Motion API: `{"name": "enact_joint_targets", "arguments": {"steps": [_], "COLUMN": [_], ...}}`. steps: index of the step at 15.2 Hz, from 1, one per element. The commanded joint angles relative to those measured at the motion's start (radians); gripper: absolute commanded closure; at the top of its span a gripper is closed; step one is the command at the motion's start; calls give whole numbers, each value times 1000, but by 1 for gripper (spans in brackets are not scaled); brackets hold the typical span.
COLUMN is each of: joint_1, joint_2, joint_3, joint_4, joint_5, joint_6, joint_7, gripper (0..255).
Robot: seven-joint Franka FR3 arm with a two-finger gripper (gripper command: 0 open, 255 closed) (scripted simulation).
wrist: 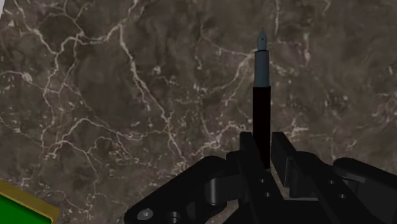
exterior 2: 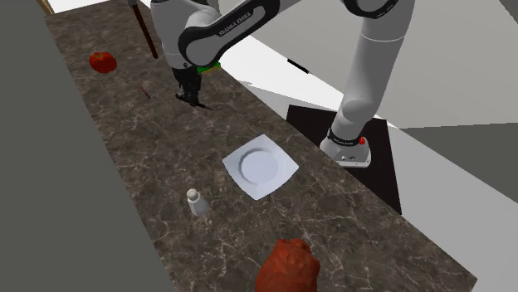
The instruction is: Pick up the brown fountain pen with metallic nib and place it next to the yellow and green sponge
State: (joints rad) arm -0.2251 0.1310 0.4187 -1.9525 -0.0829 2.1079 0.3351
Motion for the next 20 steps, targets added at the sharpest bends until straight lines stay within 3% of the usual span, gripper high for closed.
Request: {"name": "enact_joint_targets", "arguments": {"steps": [1,10,19,20], "joint_1": [-17,-84,-116,-116], "joint_2": [31,224,505,511], "joint_3": [-16,-85,-141,-142], "joint_4": [45,311,751,761], "joint_5": [-10,-56,-94,-95], "joint_6": [-14,-93,-251,-255], "joint_7": [-32,-172,-304,-306], "gripper": [255,255,255,255]}}
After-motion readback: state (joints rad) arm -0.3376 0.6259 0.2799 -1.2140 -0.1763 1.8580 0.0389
